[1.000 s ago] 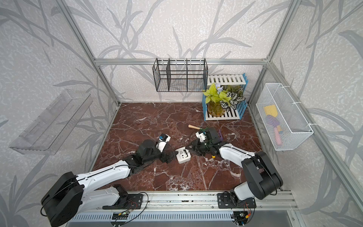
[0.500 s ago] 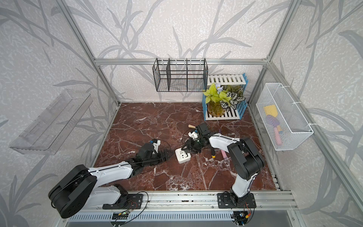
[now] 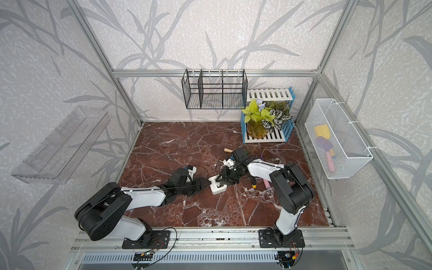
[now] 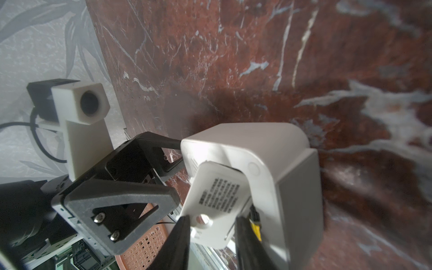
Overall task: Remove the battery from the alarm
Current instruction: Remove the cover from the alarm.
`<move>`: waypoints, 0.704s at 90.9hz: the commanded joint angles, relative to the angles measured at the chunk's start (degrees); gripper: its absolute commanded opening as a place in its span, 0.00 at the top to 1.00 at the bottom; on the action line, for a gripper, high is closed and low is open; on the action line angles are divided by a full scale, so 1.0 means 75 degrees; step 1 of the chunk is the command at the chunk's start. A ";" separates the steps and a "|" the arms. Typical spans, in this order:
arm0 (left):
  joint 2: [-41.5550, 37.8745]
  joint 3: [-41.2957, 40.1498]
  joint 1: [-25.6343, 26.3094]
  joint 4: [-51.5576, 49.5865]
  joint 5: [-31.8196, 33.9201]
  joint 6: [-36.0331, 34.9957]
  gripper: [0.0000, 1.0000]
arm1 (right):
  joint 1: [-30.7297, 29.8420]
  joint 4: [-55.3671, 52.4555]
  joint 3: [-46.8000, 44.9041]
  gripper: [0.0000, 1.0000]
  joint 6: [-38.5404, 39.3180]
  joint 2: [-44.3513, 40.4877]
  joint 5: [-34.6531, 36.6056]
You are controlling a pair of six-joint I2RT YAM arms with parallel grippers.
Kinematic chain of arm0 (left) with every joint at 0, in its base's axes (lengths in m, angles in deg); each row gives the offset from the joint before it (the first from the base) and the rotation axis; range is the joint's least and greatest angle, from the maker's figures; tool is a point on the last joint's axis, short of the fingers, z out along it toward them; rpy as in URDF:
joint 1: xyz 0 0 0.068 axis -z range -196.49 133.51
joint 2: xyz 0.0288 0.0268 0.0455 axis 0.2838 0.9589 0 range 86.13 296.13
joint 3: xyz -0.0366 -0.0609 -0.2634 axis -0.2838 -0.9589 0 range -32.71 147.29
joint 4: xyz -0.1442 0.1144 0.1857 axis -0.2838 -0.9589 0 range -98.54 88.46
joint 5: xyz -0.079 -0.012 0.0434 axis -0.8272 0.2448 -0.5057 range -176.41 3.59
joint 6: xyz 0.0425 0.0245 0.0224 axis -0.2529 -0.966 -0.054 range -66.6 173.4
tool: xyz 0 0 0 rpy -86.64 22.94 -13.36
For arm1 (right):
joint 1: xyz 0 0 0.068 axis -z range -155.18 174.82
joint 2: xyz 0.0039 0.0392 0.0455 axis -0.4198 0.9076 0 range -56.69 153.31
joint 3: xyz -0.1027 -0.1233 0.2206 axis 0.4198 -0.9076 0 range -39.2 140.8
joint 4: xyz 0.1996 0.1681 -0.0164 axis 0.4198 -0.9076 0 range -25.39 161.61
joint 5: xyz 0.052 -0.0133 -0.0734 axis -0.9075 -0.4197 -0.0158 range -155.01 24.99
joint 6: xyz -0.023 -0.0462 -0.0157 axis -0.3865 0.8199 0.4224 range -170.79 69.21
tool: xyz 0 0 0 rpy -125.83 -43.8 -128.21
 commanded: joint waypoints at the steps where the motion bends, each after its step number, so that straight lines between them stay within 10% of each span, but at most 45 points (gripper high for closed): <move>1: -0.0225 0.0294 -0.0104 -0.0131 0.0131 -0.0276 0.30 | -0.0055 -0.0183 0.0041 0.65 -0.0069 0.0039 0.0238; 64: 0.0805 0.1267 -0.0177 0.0217 -0.1472 -0.0363 0.55 | -0.0055 0.0096 0.0009 0.66 -0.0261 0.0198 0.0216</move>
